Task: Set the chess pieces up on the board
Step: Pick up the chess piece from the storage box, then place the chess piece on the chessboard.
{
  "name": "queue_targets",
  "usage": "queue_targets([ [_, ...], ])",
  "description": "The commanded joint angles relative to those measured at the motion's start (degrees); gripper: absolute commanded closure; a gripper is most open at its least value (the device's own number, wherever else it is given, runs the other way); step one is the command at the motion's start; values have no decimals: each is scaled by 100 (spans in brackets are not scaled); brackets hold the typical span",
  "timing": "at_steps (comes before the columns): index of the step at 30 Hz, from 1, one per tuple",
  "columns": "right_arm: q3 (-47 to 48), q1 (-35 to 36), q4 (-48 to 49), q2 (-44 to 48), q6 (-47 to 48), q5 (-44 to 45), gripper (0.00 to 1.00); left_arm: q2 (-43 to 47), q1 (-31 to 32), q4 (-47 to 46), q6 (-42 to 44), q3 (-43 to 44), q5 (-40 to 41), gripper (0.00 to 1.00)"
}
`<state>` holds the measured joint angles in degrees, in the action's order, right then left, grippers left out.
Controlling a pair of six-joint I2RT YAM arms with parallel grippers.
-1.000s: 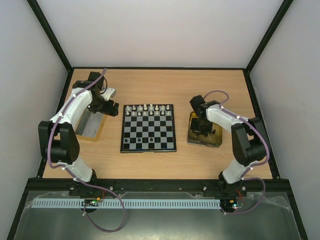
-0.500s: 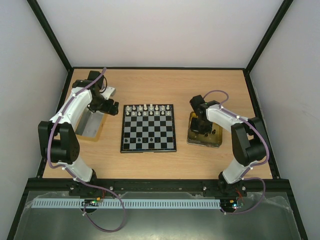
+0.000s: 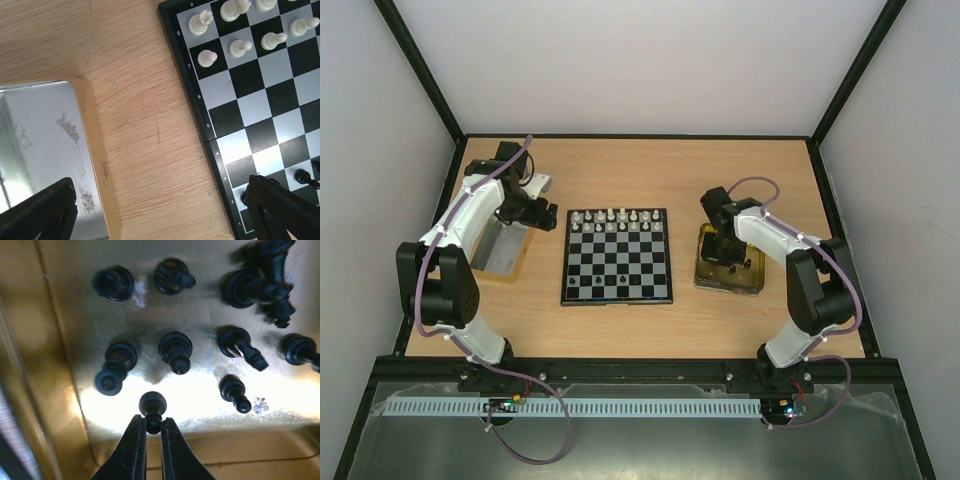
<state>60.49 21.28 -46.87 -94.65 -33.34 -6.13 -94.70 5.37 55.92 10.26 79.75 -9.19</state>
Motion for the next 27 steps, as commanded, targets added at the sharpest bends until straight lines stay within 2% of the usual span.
queue_targets([
  [1, 524, 4, -621, 368, 116, 185, 95, 83, 26, 92, -11, 40, -73, 8],
  [11, 1198, 778, -1339, 571, -201, 148, 95, 115, 26, 68, -31, 132, -168, 8],
  [27, 1817, 2036, -1172, -399, -523, -21, 94, 344, 15, -12, -50, 74, -119, 8],
])
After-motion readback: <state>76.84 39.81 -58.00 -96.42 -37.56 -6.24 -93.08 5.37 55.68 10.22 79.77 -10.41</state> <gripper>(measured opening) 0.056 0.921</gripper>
